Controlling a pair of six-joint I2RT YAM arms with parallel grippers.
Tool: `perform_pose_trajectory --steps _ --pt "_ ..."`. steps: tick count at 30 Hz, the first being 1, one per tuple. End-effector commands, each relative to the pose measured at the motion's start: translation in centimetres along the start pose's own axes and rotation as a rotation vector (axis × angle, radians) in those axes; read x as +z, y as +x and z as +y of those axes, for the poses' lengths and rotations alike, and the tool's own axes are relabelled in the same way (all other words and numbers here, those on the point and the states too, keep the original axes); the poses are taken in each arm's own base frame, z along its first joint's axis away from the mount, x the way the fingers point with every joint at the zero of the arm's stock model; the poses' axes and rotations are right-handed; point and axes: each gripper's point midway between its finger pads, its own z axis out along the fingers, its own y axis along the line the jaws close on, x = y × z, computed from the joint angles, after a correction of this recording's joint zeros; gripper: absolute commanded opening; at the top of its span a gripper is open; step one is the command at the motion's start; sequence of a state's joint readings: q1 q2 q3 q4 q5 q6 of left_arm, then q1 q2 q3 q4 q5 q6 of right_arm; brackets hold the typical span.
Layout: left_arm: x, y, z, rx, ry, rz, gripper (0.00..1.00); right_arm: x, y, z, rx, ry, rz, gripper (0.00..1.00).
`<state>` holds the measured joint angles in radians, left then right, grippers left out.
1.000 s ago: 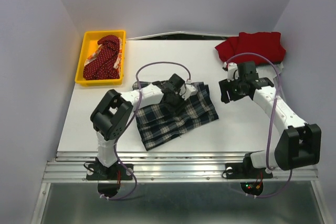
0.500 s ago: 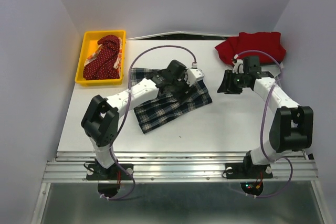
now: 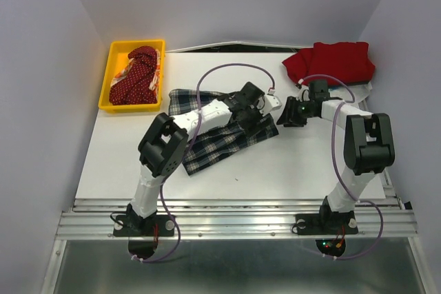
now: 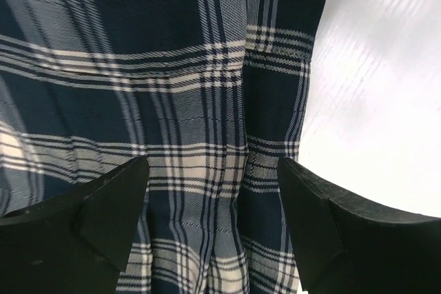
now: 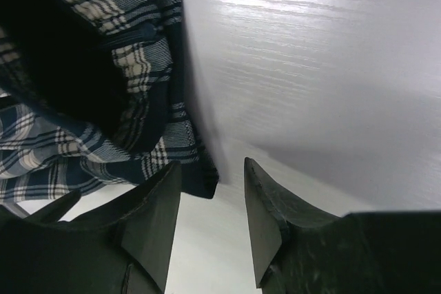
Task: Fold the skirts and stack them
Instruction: Fold the skirt
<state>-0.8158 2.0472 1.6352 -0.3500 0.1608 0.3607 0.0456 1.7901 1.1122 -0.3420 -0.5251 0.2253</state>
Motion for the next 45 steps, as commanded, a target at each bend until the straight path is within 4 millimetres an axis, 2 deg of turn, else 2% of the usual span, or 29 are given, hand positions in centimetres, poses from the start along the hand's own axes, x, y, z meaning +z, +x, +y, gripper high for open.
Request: perform_pose_trajectory --steps 1,3,5,12,13,16,19,24,28,32,33,34,36,37,39,42,45 --pt "-0.6 -3.0 0.6 0.039 -0.040 -0.059 0.87 1.6 0.5 -0.5 -0.006 -0.018 -0.001 0.47" --pt "0.0 -2.9 0.7 0.040 -0.044 -0.057 0.87 1.9 0.7 -0.8 0.000 -0.014 0.007 0.47" --pt "0.4 -2.9 1.0 0.039 -0.056 -0.059 0.82 2.4 1.2 -1.2 0.008 -0.009 0.019 0.46" --pt "1.4 -2.9 1.0 0.024 -0.061 -0.072 0.61 3.6 2.3 -1.7 0.029 -0.012 0.062 0.43" --pt "1.5 -3.0 1.1 0.023 -0.062 -0.077 0.55 3.7 2.2 -1.6 0.030 -0.014 0.064 0.43" --pt "1.8 -2.7 0.9 0.015 -0.056 -0.074 0.57 3.9 2.3 -1.7 0.032 -0.014 0.071 0.43" --pt "2.2 -2.6 0.6 0.010 -0.043 -0.073 0.71 3.8 2.5 -1.8 0.033 -0.010 0.074 0.43" --pt "2.7 -2.8 0.6 -0.003 -0.045 -0.084 0.74 3.8 2.8 -1.9 0.035 -0.007 0.080 0.43" --pt "3.2 -2.8 1.1 -0.006 -0.070 -0.083 0.59 4.0 3.0 -2.1 0.041 -0.003 0.090 0.41" --pt "3.2 -3.0 1.2 0.000 -0.076 -0.088 0.33 4.3 3.4 -2.4 0.051 0.000 0.106 0.33" --pt "2.7 -3.4 1.3 -0.001 -0.080 -0.097 0.26 4.4 3.4 -2.4 0.052 0.001 0.108 0.29" --pt "2.5 -3.2 1.1 -0.002 -0.073 -0.093 0.14 4.4 3.4 -2.4 0.054 -0.002 0.112 0.22" --pt "0.9 -4.1 1.0 -0.002 -0.075 -0.116 0.05 4.6 3.7 -2.5 0.061 -0.002 0.124 0.14" --pt "0.4 -4.0 0.8 -0.002 -0.069 -0.110 0.00 4.7 3.8 -2.6 0.066 0.000 0.129 0.07" --pt "-1.3 -4.8 0.6 0.002 -0.072 -0.128 0.00 4.9 4.2 -2.4 0.071 -0.003 0.142 0.01" --pt "-2.7 -5.0 -0.3 0.008 -0.055 -0.124 0.00 5.0 4.3 -2.3 0.082 -0.008 0.145 0.01" --pt "-3.1 -4.9 -1.9 0.006 -0.026 -0.097 0.00 5.0 4.3 -2.3 0.086 -0.006 0.142 0.01"
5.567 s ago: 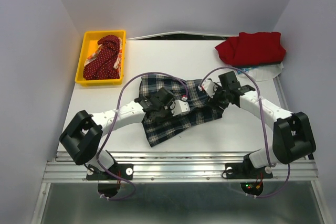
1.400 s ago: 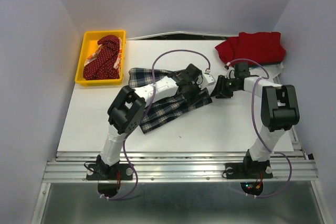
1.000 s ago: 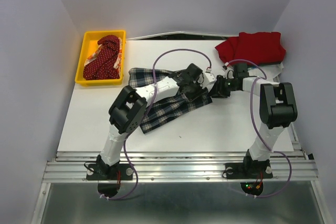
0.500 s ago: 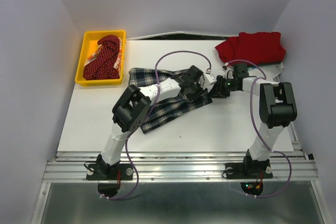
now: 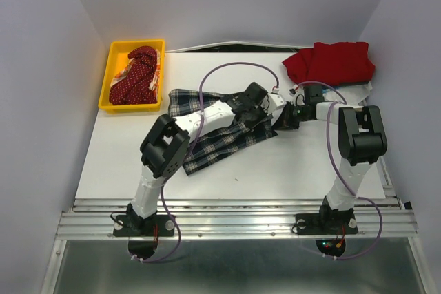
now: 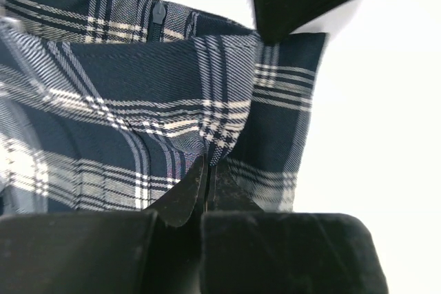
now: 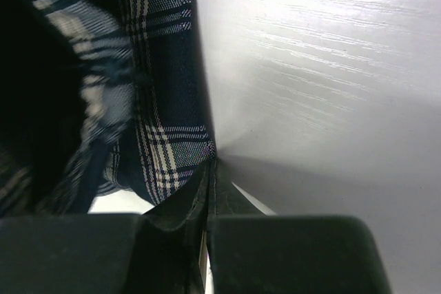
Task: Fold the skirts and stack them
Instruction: Fold the skirt
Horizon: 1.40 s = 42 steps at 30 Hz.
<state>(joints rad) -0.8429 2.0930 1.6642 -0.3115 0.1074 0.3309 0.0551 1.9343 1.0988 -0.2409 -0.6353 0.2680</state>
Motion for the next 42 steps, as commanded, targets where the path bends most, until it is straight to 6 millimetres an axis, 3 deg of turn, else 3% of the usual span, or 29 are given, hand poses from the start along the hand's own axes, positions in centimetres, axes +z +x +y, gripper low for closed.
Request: perform_pose_trajectory --steps 1,8,11,15,18,22,23,26,29,34,35,37,39,40,42 --pt "-4.7 -4.1 -1.9 0.010 0.020 -0.083 0.00 1.2 1.9 -2.3 0.027 0.095 0.057 0.01" --pt "-3.8 -2.7 -4.1 0.010 0.074 -0.015 0.00 1.1 2.1 -2.6 0.033 0.113 0.053 0.01" --pt "-2.3 -1.6 -4.8 0.011 0.103 0.010 0.00 1.0 2.1 -2.6 0.034 0.118 0.052 0.01" --pt "1.0 1.7 -5.5 0.033 0.137 0.073 0.01 1.0 2.0 -2.5 0.031 0.115 0.053 0.01" --pt "2.2 2.5 -5.9 0.049 0.153 0.065 0.11 0.3 1.1 -1.8 -0.001 0.111 0.043 0.01" --pt "2.9 3.2 -5.9 0.031 0.194 0.064 0.45 -2.5 -0.5 -1.0 -0.021 0.124 0.038 0.11" --pt "2.8 2.7 -5.8 0.029 0.197 0.043 0.49 -3.6 -1.2 -0.6 -0.032 0.129 0.015 0.15" --pt "1.6 1.8 -5.5 0.034 0.214 -0.006 0.57 -5.8 -2.4 -0.7 -0.059 0.163 -0.016 0.22" --pt "-1.1 -0.3 -5.8 0.054 0.239 -0.095 0.66 -7.8 -3.7 1.2 -0.113 0.146 -0.054 0.22" --pt "-8.5 -5.1 -6.0 0.013 0.259 -0.255 0.72 -10.7 -7.4 6.6 -0.158 0.017 -0.155 0.37" --pt "-11.4 -6.7 -5.1 -0.008 0.253 -0.306 0.76 -10.7 -7.7 8.0 -0.170 -0.022 -0.153 0.38" --pt "-14.5 -8.0 -4.3 -0.063 0.277 -0.358 0.79 -10.8 -8.4 9.9 -0.196 -0.063 -0.160 0.41" --pt "-16.7 -8.1 -2.8 -0.154 0.268 -0.378 0.80 -10.5 -9.3 12.0 -0.236 -0.102 -0.170 0.43" --pt "-18.4 -7.8 -0.6 -0.194 0.239 -0.403 0.80 -9.8 -9.2 13.4 -0.271 -0.125 -0.164 0.47" --pt "-18.8 -5.6 1.1 -0.265 0.212 -0.371 0.80 -8.6 -9.7 15.0 -0.316 -0.155 -0.159 0.51"
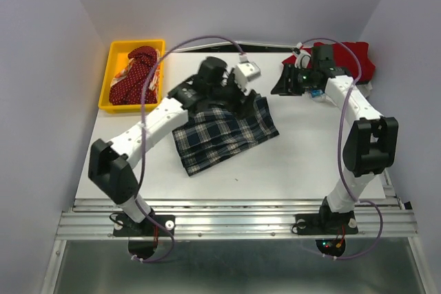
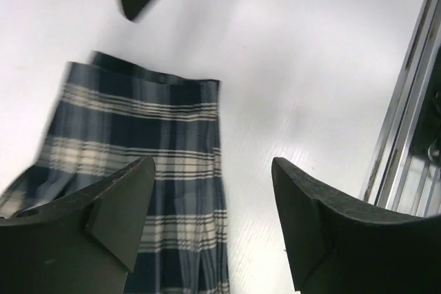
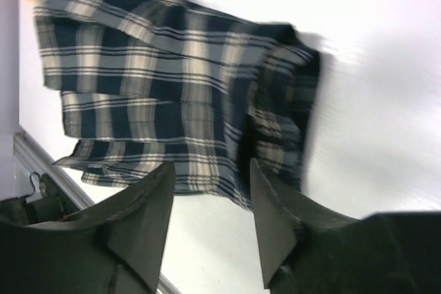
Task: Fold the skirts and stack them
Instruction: Fold the skirt
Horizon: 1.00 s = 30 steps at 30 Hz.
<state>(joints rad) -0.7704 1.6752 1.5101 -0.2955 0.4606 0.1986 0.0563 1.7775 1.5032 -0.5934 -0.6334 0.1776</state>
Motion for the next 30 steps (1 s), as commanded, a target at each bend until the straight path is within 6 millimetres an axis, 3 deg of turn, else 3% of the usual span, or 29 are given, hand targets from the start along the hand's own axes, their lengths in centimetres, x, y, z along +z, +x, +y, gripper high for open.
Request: perform_pose_trajectory --steps 1,3,4,7,8,12,13,16,17,19,21,23,24,25,26,27,29,30 --pt "-5.7 0.3 4.7 -0.182 -0.088 -0.044 0.79 2.1 -1.7 5.4 -0.112 -0.136 -0.003 0.54" --pt "-6.0 3.5 5.9 -0.268 -0.096 0.005 0.78 4.4 -1.3 7.1 -0.165 -0.170 0.029 0.60" --pt "-6.7 4.8 7.5 -0.321 -0.119 0.009 0.76 5.5 -0.7 8.4 -0.193 -0.190 0.052 0.61" --pt "-6.1 9.1 8.5 -0.423 -0.114 0.060 0.74 8.8 -0.3 8.6 -0.200 -0.189 0.107 0.61" --pt "-5.8 10.9 8.9 -0.452 -0.124 0.085 0.74 10.7 0.6 7.1 -0.167 -0.172 0.149 0.61" --pt "-5.2 14.6 10.3 -0.508 -0.164 0.165 0.73 13.3 2.7 3.2 -0.196 -0.088 0.217 0.56" --pt "-4.7 16.4 10.9 -0.525 -0.177 0.212 0.72 14.0 3.5 1.4 -0.240 -0.038 0.234 0.56" --pt "-4.2 19.8 12.6 -0.553 -0.236 0.330 0.65 13.9 6.6 -3.0 -0.317 0.073 0.312 0.55" --pt "-4.4 21.2 13.2 -0.550 -0.275 0.388 0.64 13.3 8.5 -4.1 -0.316 0.104 0.353 0.55" --pt "-3.7 22.5 14.4 -0.554 -0.298 0.443 0.63 12.4 10.5 -5.3 -0.332 0.142 0.398 0.54" --pt "-3.0 23.2 15.8 -0.539 -0.316 0.483 0.63 10.6 13.8 -5.7 -0.311 0.146 0.460 0.54" --pt "-2.3 22.8 17.3 -0.513 -0.332 0.482 0.63 9.4 15.6 -5.0 -0.275 0.116 0.494 0.54" --pt "-1.9 20.6 19.2 -0.464 -0.355 0.451 0.63 8.4 15.8 -3.9 -0.267 0.086 0.487 0.54" --pt "-1.0 21.7 20.4 -0.465 -0.371 0.487 0.63 7.8 17.9 -2.1 -0.225 0.013 0.528 0.55" --pt "-0.6 21.1 21.2 -0.455 -0.372 0.489 0.63 7.6 19.1 -0.2 -0.236 -0.023 0.546 0.56" --pt "0.7 19.4 23.3 -0.416 -0.381 0.455 0.63 7.0 19.1 2.3 -0.231 -0.075 0.525 0.57" --pt "1.5 17.6 24.8 -0.397 -0.390 0.434 0.64 6.4 21.3 5.3 -0.228 -0.150 0.566 0.61" --pt "2.5 14.6 26.5 -0.358 -0.395 0.372 0.65 5.8 22.5 8.7 -0.249 -0.235 0.586 0.62"
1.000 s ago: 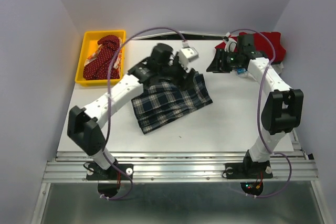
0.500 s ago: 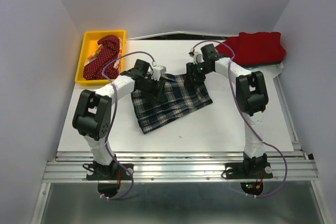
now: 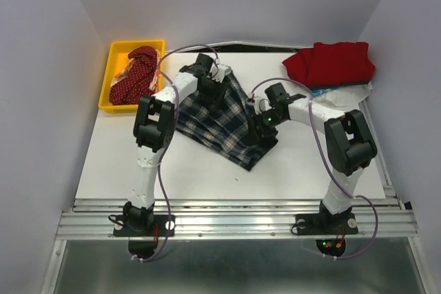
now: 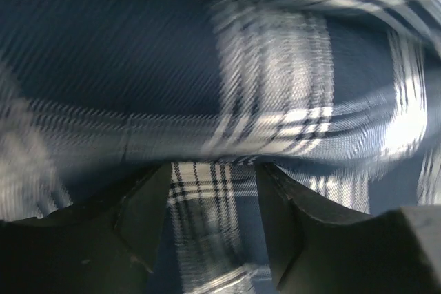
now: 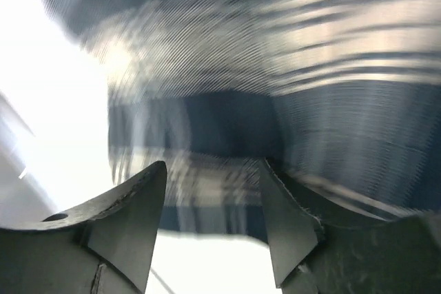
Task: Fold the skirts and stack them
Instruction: Fold the skirt
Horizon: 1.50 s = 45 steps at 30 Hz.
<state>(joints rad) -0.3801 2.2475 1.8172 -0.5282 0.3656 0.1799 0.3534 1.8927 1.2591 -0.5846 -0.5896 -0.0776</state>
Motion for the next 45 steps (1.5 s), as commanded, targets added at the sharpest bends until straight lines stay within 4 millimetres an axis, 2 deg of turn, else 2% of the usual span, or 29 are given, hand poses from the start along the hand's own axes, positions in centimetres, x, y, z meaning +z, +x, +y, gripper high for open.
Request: perform_pose_trajectory --steps 1,2,3,4,6,7,8,9,11,12,15,16,18,19,22,23,24,26,27,29,30,31,32,33,35,38,41,43,45 --pt "-0.9 -6.5 2.0 0.107 -0.080 -0.087 0.66 0.3 3.9 9.9 -0.050 -0.215 0.124 0.63" --pt "-1.6 -7.6 1.6 0.117 -0.074 -0.105 0.67 -0.1 3.8 11.4 -0.076 -0.250 0.118 0.64" --pt "-3.5 -10.6 1.1 0.141 -0.078 -0.183 0.68 -0.7 3.4 12.7 -0.096 -0.283 0.106 0.65" --pt "-4.7 -11.6 0.7 0.141 -0.077 -0.212 0.69 -2.1 1.9 14.0 -0.139 -0.300 0.051 0.67" --pt "-7.4 -13.3 -0.3 0.166 -0.073 -0.278 0.71 -3.9 -0.1 14.3 -0.125 -0.287 -0.012 0.67" --pt "-10.0 -13.4 -1.3 0.181 -0.065 -0.310 0.72 -5.1 -1.5 13.4 -0.115 -0.261 -0.065 0.67" --pt "-11.2 -13.8 -1.7 0.207 -0.066 -0.349 0.72 -5.9 -2.7 12.8 -0.118 -0.245 -0.101 0.67" --pt "-12.9 -12.3 -2.5 0.212 -0.062 -0.347 0.72 -6.3 -3.3 12.0 -0.114 -0.232 -0.121 0.67" --pt "-14.3 -10.6 -3.4 0.237 -0.045 -0.352 0.73 -7.0 -4.4 9.5 -0.084 -0.191 -0.157 0.66" --pt "-15.2 -8.6 -4.0 0.247 -0.040 -0.348 0.72 -6.7 -4.9 8.6 -0.106 -0.179 -0.159 0.65" --pt "-16.3 -6.0 -5.4 0.264 -0.006 -0.369 0.72 -5.4 -4.8 6.7 -0.109 -0.140 -0.138 0.63" --pt "-17.0 -4.2 -6.1 0.277 0.004 -0.383 0.72 -4.9 -5.0 6.0 -0.117 -0.118 -0.139 0.62" --pt "-17.5 -2.5 -6.4 0.288 0.000 -0.390 0.72 -4.1 -4.8 5.0 -0.110 -0.090 -0.126 0.61" --pt "-17.8 -0.7 -6.7 0.310 -0.005 -0.383 0.72 -3.6 -4.5 4.5 -0.109 -0.089 -0.111 0.60" --pt "-17.4 2.5 -7.1 0.372 -0.025 -0.342 0.72 -3.0 -3.4 3.8 -0.107 -0.068 -0.102 0.61" --pt "-17.1 3.2 -6.9 0.420 -0.055 -0.328 0.72 -2.5 -2.3 3.4 -0.092 -0.059 -0.082 0.61" --pt "-16.3 4.9 -8.0 0.466 -0.048 -0.296 0.72 -2.1 -1.8 3.0 -0.090 -0.050 -0.075 0.60" --pt "-15.6 6.2 -8.6 0.556 -0.096 -0.262 0.72 -1.2 -0.3 2.2 -0.067 -0.038 -0.033 0.59" --pt "-15.0 7.2 -10.7 0.625 -0.086 -0.262 0.72 -0.7 0.7 1.8 -0.051 -0.038 -0.005 0.58" --pt "-14.7 7.7 -11.5 0.693 -0.139 -0.264 0.73 0.4 2.4 1.5 -0.033 -0.042 0.050 0.56" --pt "-14.2 8.2 -13.4 0.754 -0.132 -0.279 0.74 0.8 3.5 1.1 -0.019 -0.033 0.078 0.55" --pt "-14.2 8.0 -12.8 0.751 -0.169 -0.285 0.76 1.2 4.2 1.2 -0.020 -0.027 0.101 0.55" --pt "-13.9 8.3 -14.1 0.797 -0.191 -0.286 0.77 1.4 4.6 0.9 -0.010 -0.017 0.115 0.55" --pt "-13.8 8.0 -14.6 0.820 -0.215 -0.308 0.85 1.7 5.2 0.6 0.000 -0.015 0.133 0.55" --pt "-12.5 9.3 -16.0 0.887 -0.238 -0.289 0.89 1.5 5.2 0.6 0.014 -0.006 0.143 0.58" --pt "-11.3 9.6 -16.8 0.917 -0.269 -0.299 0.89 -0.2 3.2 1.5 0.018 0.020 0.083 0.64" --pt "-11.5 9.1 -17.2 0.888 -0.262 -0.327 0.89 -3.3 0.9 2.0 0.057 0.046 -0.014 0.76" --pt "-12.1 8.6 -17.5 0.874 -0.261 -0.362 0.89 -4.9 0.3 1.6 0.136 0.064 -0.054 0.78" --pt "-12.4 8.4 -17.5 0.869 -0.266 -0.380 0.89 -6.0 0.3 0.9 0.186 0.093 -0.083 0.85"
